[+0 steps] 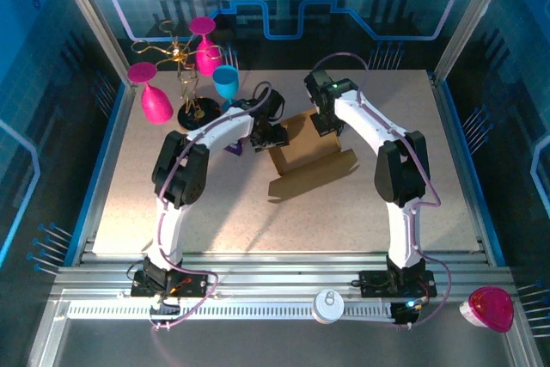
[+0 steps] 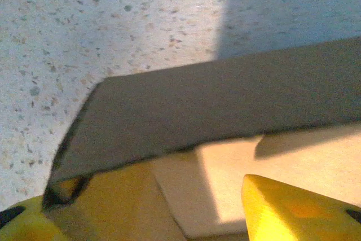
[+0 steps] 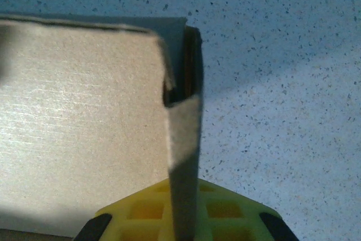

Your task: Fold the paper box

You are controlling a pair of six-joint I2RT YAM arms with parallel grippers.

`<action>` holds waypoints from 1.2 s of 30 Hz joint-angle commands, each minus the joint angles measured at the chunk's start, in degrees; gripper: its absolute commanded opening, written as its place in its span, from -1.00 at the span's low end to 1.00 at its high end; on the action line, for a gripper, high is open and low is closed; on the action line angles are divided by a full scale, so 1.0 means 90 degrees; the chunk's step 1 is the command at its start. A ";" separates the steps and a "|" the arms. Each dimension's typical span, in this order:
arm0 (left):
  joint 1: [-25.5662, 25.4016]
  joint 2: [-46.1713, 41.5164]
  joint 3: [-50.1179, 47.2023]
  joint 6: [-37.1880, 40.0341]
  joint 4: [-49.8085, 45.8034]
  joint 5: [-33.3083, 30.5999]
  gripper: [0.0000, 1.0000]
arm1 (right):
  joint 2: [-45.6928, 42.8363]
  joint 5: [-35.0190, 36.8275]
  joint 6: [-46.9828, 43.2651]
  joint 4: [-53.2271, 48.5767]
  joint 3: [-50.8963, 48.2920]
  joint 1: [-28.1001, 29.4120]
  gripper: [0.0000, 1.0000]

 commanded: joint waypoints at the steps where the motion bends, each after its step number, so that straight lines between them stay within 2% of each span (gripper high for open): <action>1: 0.0047 -0.0777 0.0144 -0.0606 -0.0101 0.0423 0.19 | -0.0270 -0.0139 -0.0057 0.0130 -0.0132 0.0074 -1.00; 8: 0.0681 -0.1325 -0.0131 -0.1891 -0.0268 0.0543 0.25 | -0.0400 -0.0173 -0.0079 0.0391 -0.0437 0.0025 -1.00; 12: 0.1077 -0.1504 -0.0795 -0.2577 0.0696 0.1179 0.26 | -0.0508 -0.0323 0.0011 0.0641 -0.0682 0.0006 -1.00; 14: 0.1144 -0.1442 -0.0865 -0.2773 0.0836 0.1404 0.27 | -0.0585 -0.0373 0.0072 0.0814 -0.0860 0.0006 -1.00; 19: 0.1154 -0.1452 -0.1050 -0.3258 0.0700 0.1342 0.27 | -0.0997 -0.0492 0.0173 0.1512 -0.1505 -0.0021 -1.00; 23: 0.1193 -0.1431 -0.1353 -0.3708 0.0975 0.1435 0.28 | -0.1231 -0.0602 0.0223 0.1847 -0.1801 -0.0078 -1.00; 36: 0.1230 -0.1619 -0.1810 -0.3785 0.1103 0.1409 0.28 | -0.1736 -0.0741 0.0147 0.2669 -0.2506 -0.0120 -1.00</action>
